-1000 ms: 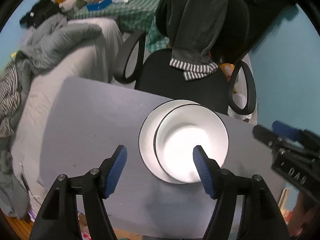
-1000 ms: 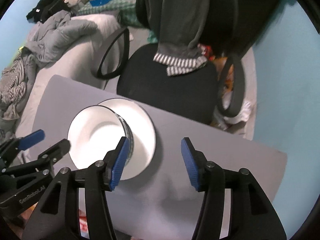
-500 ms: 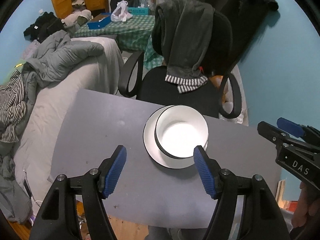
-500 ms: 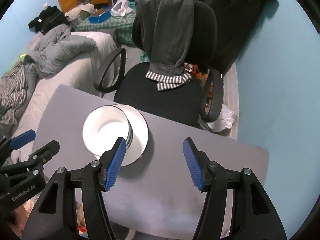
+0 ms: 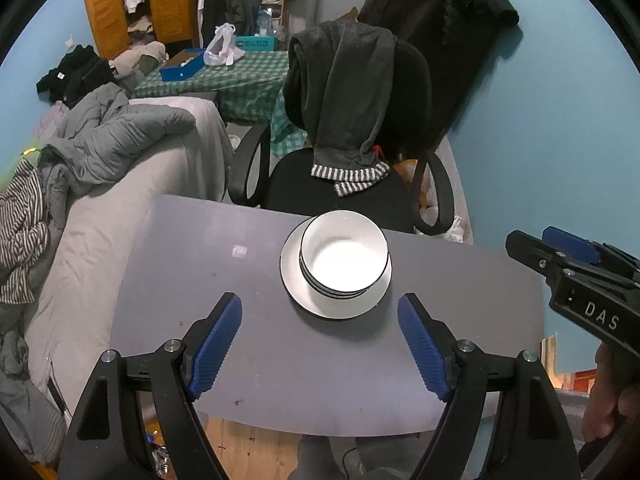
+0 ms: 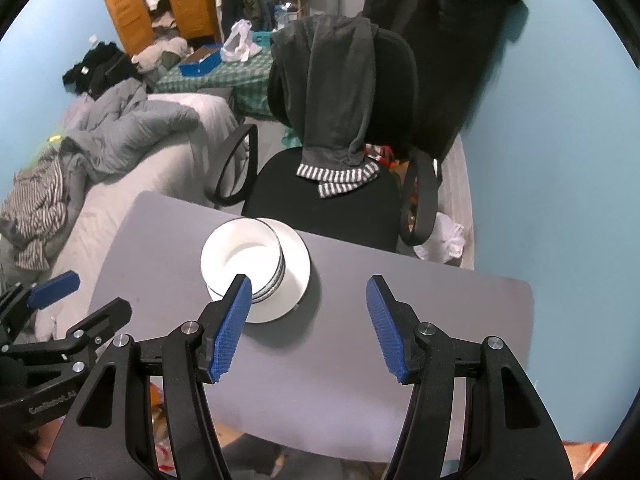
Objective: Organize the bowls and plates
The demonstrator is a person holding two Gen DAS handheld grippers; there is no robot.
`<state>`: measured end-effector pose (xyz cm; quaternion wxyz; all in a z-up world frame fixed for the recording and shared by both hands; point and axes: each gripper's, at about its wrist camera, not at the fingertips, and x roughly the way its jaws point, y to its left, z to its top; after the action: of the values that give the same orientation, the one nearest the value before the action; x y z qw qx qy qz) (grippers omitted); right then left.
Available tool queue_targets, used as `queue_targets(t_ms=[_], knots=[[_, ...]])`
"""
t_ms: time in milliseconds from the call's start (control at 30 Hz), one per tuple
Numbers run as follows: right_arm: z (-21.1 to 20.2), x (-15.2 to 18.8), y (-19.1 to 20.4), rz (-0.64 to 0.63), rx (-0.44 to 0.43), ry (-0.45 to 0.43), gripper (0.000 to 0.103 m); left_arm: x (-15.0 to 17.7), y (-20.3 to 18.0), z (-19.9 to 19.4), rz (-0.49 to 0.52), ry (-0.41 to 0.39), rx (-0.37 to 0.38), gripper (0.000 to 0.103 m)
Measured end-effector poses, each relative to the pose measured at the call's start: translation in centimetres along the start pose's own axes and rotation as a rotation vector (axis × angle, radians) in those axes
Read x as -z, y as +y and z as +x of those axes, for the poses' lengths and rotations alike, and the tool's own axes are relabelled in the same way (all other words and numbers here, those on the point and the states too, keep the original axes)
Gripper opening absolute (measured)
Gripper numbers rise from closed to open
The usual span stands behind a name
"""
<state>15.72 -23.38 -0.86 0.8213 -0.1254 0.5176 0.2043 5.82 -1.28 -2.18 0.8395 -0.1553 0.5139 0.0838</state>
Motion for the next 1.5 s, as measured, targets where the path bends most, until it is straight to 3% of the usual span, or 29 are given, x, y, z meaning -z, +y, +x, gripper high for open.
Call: queue_targets(t_ms=[433,1500], knots=[[-1.9,1.8,0.5,0.039,0.017,-0.031,0.058,1.5,1.4,-1.6,-0.004,-0.017,0.006,0.086],[-2.5,2.3,2.0,0.037,-0.002,-0.022,0.058,2.3,1.7,-3.3,-0.018,-0.023,0.002,0.086]])
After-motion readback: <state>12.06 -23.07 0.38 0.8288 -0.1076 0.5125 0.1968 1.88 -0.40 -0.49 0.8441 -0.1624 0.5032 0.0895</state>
